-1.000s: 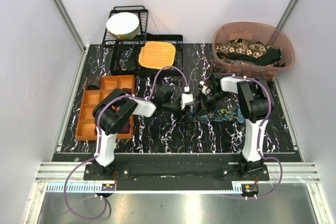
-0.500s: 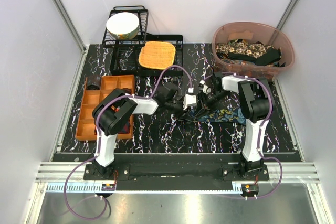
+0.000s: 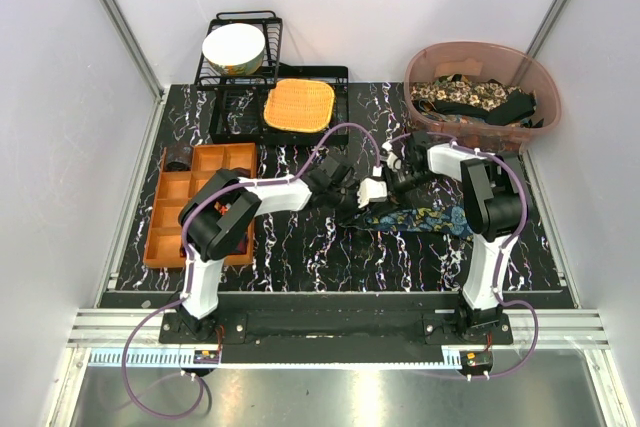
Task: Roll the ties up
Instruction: Roll the tie at the center of the board.
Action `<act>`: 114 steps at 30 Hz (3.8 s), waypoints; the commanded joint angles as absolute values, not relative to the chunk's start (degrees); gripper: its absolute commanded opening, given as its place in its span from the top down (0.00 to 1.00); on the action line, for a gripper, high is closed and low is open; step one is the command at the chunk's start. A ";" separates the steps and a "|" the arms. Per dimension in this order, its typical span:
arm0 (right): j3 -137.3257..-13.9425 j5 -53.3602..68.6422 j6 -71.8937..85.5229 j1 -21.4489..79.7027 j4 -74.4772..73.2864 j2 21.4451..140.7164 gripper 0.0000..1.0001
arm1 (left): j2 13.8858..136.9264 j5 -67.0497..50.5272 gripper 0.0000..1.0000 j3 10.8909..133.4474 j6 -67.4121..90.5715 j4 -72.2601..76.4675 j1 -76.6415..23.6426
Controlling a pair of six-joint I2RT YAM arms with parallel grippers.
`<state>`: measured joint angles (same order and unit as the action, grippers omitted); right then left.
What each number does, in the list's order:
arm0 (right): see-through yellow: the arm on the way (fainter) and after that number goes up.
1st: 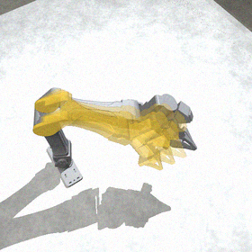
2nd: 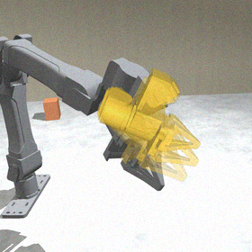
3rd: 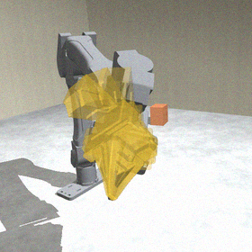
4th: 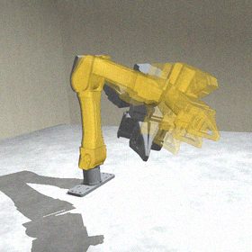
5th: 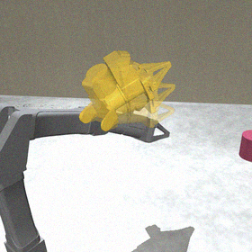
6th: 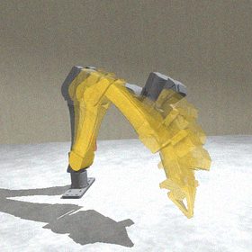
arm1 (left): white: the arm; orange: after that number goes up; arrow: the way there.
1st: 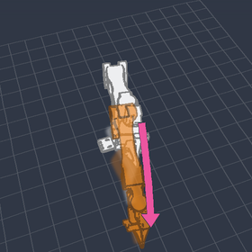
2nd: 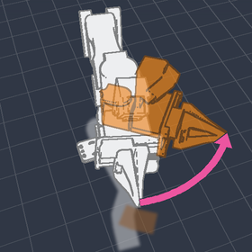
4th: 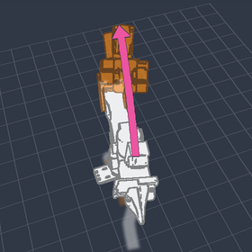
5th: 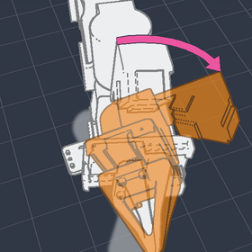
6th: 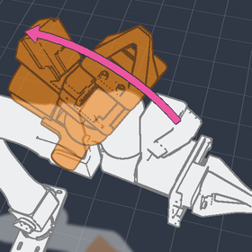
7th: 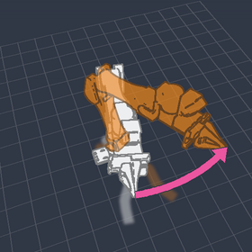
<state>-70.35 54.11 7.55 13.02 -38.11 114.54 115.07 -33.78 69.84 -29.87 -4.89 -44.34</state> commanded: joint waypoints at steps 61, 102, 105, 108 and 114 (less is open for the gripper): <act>-71.54 42.64 1.67 13.27 -44.30 117.51 1.00 | 120.15 -29.95 0.58 70.75 -31.38 -16.80 -44.04; -79.45 33.13 -12.11 11.43 -58.60 116.73 0.76 | 116.19 -36.40 1.00 61.08 -33.75 -2.27 -43.51; -79.02 32.70 -15.98 8.62 -62.21 113.48 0.62 | 115.93 -33.49 1.00 61.26 -33.75 -5.53 -43.24; -75.51 29.19 -21.17 6.95 -63.46 108.92 0.56 | 115.40 -32.70 1.00 61.26 -33.75 -6.94 -43.33; -64.70 18.66 -31.81 6.24 -58.63 98.63 0.25 | 116.10 -33.13 1.00 62.84 -33.05 -8.79 -43.24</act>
